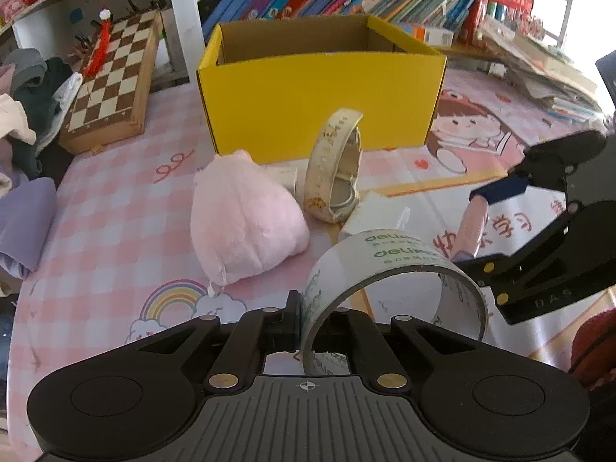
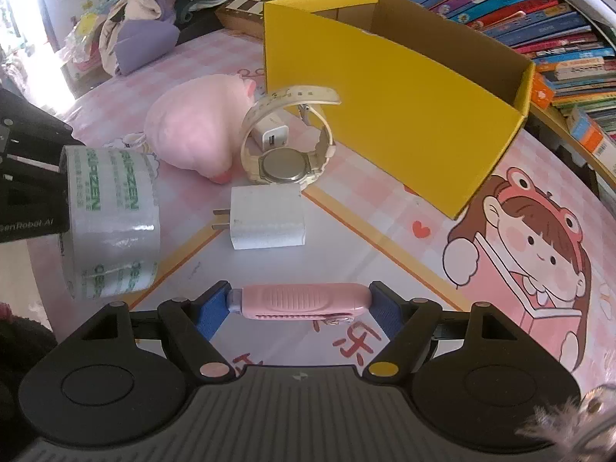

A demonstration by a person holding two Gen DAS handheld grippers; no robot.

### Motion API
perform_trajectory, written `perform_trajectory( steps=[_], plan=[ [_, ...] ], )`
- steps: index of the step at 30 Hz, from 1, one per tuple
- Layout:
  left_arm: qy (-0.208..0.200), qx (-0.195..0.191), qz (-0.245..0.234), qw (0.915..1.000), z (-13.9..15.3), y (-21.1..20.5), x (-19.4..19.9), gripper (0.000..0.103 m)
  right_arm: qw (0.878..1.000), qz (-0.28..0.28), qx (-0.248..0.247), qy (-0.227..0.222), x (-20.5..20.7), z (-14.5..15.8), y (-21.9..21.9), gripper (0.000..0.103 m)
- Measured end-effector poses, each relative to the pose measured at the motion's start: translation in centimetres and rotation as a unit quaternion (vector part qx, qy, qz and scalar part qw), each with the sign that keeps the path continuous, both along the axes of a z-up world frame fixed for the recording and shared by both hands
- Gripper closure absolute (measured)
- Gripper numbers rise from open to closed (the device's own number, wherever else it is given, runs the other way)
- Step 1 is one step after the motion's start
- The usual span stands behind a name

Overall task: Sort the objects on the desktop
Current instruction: 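Grasp the clear tape roll rim with the left gripper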

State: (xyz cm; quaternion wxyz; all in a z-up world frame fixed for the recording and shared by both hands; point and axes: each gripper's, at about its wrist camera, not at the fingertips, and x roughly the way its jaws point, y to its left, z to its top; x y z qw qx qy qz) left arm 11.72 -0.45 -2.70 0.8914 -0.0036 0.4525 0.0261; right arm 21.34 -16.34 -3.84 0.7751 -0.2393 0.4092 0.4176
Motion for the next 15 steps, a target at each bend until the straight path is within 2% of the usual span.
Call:
perform_trajectory(
  steps=[15],
  plan=[
    [-0.03,-0.005,-0.024,0.9992,1.4,-0.4,-1.2,0.1,1.0,-0.007,0.006,-0.016,-2.2,1.3,-0.7,0.027]
  ],
)
